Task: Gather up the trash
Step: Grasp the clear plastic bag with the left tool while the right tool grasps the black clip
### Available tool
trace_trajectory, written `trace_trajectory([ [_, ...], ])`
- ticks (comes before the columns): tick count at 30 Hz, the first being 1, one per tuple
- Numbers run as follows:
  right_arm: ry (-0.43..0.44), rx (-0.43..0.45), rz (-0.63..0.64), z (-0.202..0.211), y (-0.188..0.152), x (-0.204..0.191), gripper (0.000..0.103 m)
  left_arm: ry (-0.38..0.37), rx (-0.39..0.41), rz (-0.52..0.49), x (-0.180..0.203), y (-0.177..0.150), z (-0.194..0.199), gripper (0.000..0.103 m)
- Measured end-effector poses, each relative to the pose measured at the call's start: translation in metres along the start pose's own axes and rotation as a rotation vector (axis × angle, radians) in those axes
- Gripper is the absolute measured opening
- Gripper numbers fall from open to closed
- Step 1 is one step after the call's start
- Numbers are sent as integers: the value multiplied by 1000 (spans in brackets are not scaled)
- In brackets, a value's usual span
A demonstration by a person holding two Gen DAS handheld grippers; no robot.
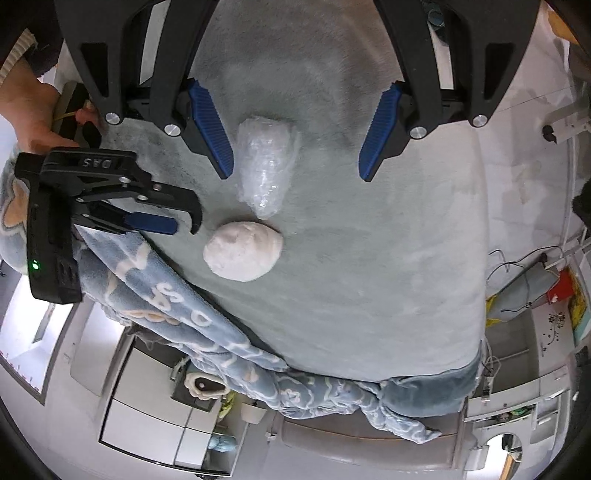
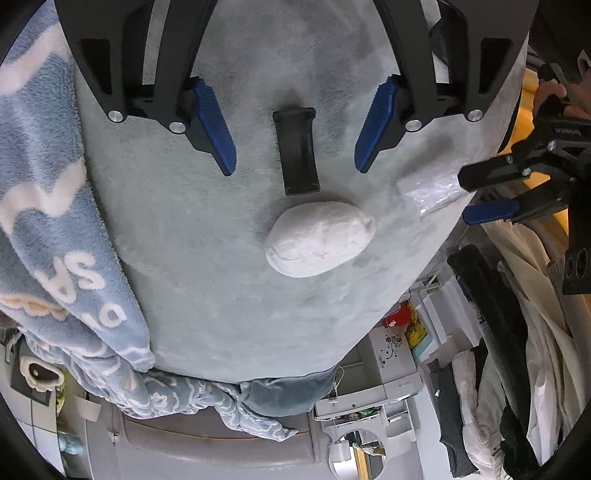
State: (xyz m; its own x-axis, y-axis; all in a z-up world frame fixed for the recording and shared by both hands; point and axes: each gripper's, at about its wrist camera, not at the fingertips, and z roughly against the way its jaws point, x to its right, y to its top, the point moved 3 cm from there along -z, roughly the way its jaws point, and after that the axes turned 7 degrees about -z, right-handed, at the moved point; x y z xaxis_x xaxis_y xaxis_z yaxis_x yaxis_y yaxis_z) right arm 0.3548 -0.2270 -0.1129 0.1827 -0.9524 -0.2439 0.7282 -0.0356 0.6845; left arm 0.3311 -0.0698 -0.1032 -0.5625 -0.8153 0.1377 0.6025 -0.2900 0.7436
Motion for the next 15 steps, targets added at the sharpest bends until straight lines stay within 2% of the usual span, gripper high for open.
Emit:
trace_trajectory([
  [6, 11, -4, 10, -10, 5, -4, 54, -3, -39, -12, 4, -5, -14, 68],
  [10, 18, -14, 1, -16, 6, -2, 47, -11, -37, -2, 3, -6, -18, 65],
  [15, 19, -21, -5, -19, 7, 0, 34, -20, -47, 12, -1, -6, -22, 56],
])
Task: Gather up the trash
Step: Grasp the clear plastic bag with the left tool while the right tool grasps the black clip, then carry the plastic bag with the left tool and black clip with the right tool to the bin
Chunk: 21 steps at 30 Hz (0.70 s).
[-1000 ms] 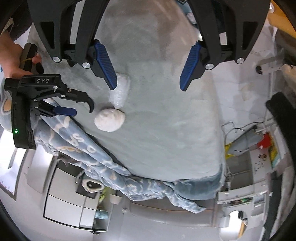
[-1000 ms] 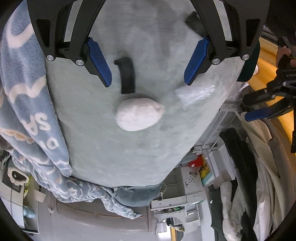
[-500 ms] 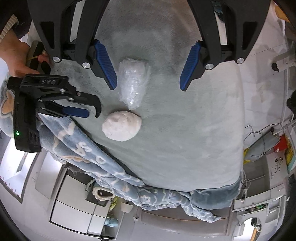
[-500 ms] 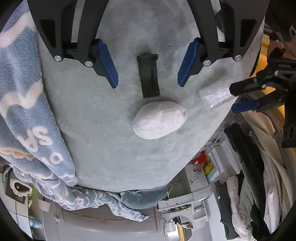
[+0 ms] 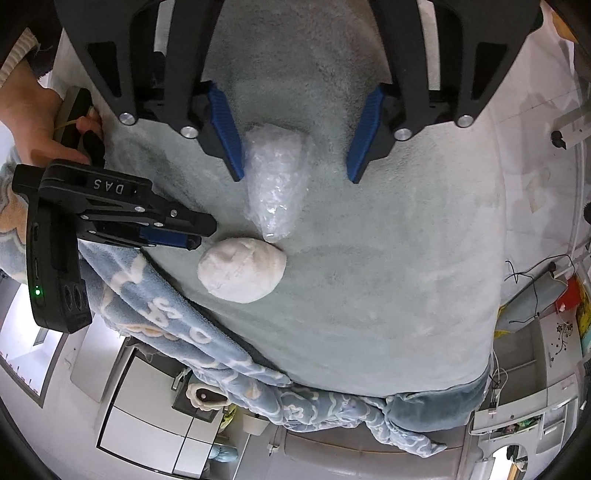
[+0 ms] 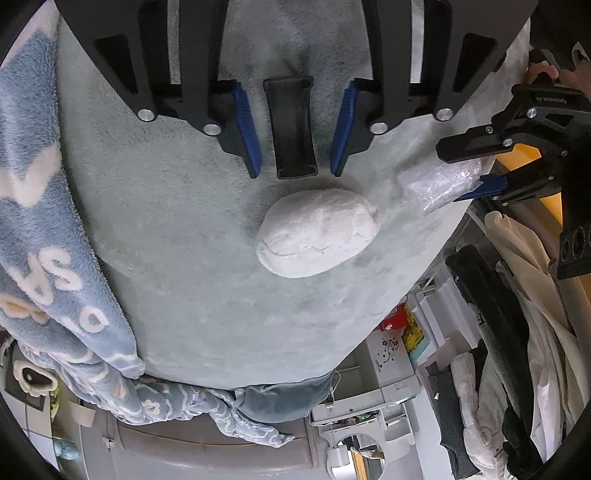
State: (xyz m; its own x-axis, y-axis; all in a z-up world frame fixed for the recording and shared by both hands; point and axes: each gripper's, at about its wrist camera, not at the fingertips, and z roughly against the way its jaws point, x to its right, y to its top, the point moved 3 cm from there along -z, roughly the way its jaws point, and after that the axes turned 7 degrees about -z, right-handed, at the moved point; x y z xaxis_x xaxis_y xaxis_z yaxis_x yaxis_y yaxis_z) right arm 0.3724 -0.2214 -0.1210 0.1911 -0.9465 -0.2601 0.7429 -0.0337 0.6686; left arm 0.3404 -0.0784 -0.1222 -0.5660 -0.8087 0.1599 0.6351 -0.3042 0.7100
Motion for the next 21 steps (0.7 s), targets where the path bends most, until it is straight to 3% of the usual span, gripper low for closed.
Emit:
trace_trajectory([
  [2, -7, -2, 8, -1, 0, -2, 25, -8, 0, 1, 0, 1, 0, 51],
  [6, -13, -5, 27, 0, 1, -4, 22, -23, -8, -16, 6, 2, 0, 37],
  [21, -22, 24, 10, 26, 15, -9, 19, 11, -7, 47, 4, 5, 17, 32],
])
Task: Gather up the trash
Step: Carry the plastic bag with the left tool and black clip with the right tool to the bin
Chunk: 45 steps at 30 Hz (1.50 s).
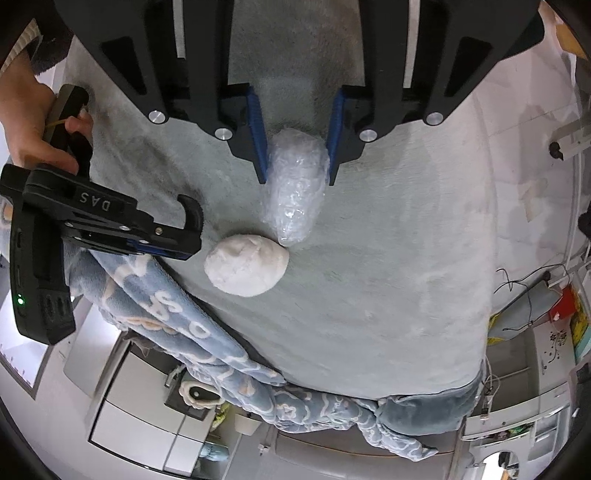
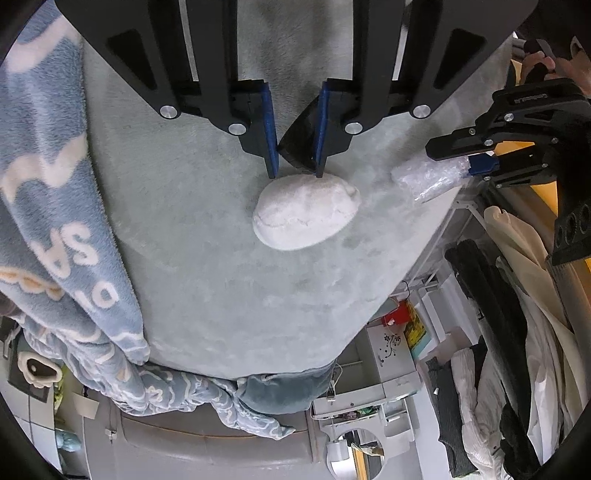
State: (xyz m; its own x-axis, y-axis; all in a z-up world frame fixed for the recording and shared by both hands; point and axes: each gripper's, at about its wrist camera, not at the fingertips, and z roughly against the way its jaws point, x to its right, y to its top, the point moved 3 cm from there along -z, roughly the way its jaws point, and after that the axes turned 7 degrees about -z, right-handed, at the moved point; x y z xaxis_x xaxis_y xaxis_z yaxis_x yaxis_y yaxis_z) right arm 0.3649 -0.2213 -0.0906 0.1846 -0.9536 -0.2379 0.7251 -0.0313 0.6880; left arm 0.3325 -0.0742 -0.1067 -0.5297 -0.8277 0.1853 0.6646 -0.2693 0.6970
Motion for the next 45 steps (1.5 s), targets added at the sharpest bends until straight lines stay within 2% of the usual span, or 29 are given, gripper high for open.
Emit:
trace_trajectory([
  [13, -16, 18, -44, 28, 4, -3, 18, 48, 48, -11, 11, 4, 47, 32],
  [19, -4, 29, -39, 46, 0, -23, 18, 102, 31, -12, 11, -4, 60, 32],
  [26, 23, 8, -21, 55, -10, -52, 18, 163, -10, -20, 7, -23, 73, 32],
  [32, 58, -5, -8, 59, -15, -85, 18, 207, -54, 50, -12, -44, 82, 32],
  [40, 103, 42, 15, 85, 1, -127, 19, 264, -100, 95, -30, -80, 99, 32],
  [45, 127, 37, 24, 88, 5, -152, 19, 294, -137, 171, -55, -102, 111, 32],
])
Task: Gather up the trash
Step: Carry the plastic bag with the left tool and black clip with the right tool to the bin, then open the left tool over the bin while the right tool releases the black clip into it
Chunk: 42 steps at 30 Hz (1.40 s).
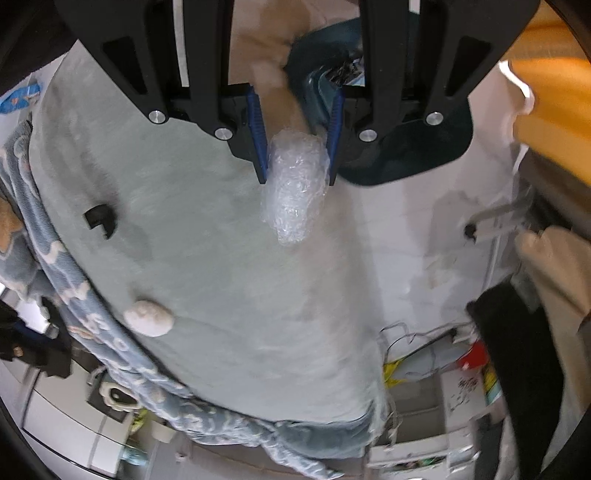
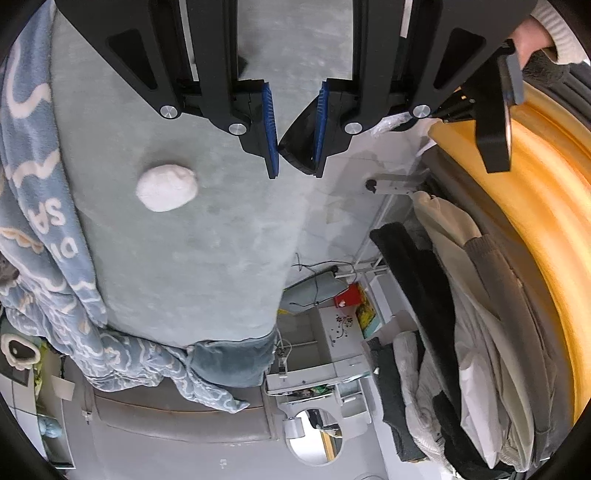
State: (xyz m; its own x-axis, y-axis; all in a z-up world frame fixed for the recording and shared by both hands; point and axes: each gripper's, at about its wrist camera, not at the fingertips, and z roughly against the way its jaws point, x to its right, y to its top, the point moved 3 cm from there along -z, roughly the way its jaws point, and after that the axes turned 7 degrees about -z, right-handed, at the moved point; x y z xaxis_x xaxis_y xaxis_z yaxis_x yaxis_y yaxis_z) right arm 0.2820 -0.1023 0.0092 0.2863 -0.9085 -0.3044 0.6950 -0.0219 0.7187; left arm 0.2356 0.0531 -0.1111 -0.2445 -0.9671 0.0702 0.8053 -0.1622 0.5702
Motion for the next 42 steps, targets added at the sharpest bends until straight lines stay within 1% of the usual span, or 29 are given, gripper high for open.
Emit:
trace_trajectory([
  [5, 17, -10, 26, 0, -1, -22, 19, 31, -48, 40, -23, -18, -2, 32],
  [8, 26, -35, 45, -6, -3, -34, 19, 45, -74, 59, -35, -30, -3, 32],
  [11, 50, -54, 28, -11, -8, -41, 19, 56, -100, 76, -45, -42, -3, 32],
  [15, 73, -82, 40, -24, -13, -60, 19, 56, -122, 109, -60, -55, -1, 32],
  [20, 106, -109, 57, -41, -20, -86, 19, 56, -149, 124, -74, -68, -4, 32],
  [21, 110, -129, 71, -49, -24, -94, 19, 57, -158, 133, -79, -71, -5, 32],
  [24, 112, -168, 102, -64, -32, -109, 19, 49, -184, 161, -89, -78, -9, 32],
  [29, 127, -214, 106, -88, -45, -124, 19, 34, -236, 220, -108, -93, -20, 32],
  [37, 125, -309, 132, -131, -69, -146, 19, 6, -330, 223, -112, -112, -36, 33],
  [42, 113, -360, 152, -153, -83, -155, 19, -8, -372, 225, -119, -123, -41, 34],
])
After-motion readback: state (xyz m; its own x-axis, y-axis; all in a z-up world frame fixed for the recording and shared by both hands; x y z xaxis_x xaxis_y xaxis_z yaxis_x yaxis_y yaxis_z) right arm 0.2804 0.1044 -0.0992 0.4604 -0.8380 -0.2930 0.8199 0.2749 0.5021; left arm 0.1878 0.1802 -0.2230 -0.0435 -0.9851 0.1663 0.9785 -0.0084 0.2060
